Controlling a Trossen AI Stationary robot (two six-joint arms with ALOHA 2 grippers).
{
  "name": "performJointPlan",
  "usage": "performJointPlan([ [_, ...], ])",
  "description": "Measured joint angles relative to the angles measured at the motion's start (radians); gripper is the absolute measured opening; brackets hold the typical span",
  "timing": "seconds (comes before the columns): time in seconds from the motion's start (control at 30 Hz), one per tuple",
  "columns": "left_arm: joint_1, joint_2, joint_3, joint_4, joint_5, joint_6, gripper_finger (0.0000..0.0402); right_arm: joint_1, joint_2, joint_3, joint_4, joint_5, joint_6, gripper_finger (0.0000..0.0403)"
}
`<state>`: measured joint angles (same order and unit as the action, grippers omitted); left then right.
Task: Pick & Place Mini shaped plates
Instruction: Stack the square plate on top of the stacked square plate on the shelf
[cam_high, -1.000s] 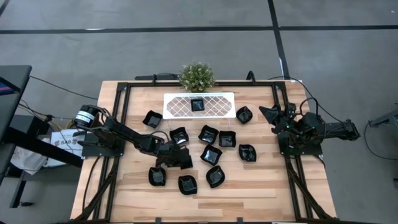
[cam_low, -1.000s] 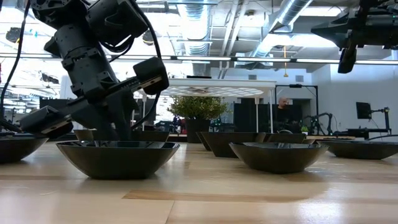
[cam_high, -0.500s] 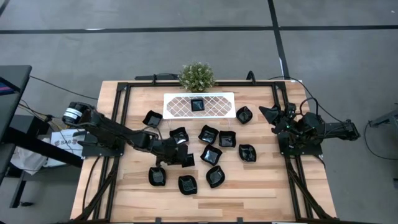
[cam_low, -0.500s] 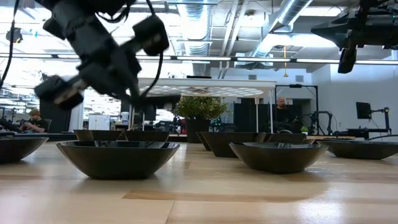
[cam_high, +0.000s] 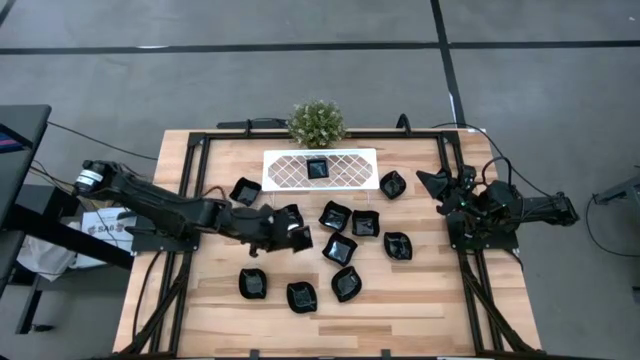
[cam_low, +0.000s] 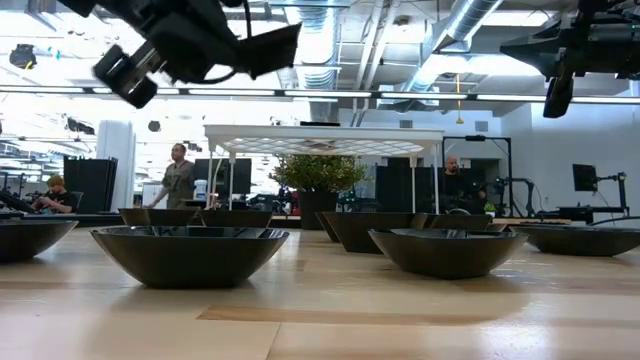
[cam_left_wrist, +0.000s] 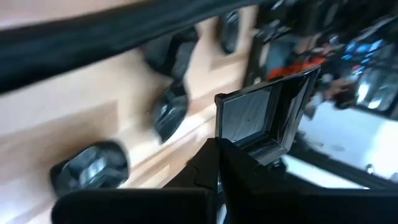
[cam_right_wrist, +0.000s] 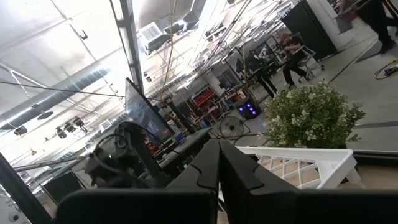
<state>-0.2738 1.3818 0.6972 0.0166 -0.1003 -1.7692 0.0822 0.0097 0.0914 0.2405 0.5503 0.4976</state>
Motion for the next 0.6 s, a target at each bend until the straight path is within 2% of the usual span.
performJointPlan([
  [0.13, 0.062, -0.059, 0.000, 0.002, -0.052, 0.079, 0.0008, 0.000, 0.000, 0.000, 0.000, 0.000, 0.000, 0.0000],
  [0.3, 0.183, -0.131, 0.000, 0.008, -0.053, 0.206, 0.0007, 0.000, 0.000, 0.000, 0.000, 0.000, 0.000, 0.0000],
  [0.6, 0.396, -0.170, 0.042, 0.012, 0.031, 0.383, 0.0007, 0.000, 0.000, 0.000, 0.000, 0.000, 0.000, 0.0000],
])
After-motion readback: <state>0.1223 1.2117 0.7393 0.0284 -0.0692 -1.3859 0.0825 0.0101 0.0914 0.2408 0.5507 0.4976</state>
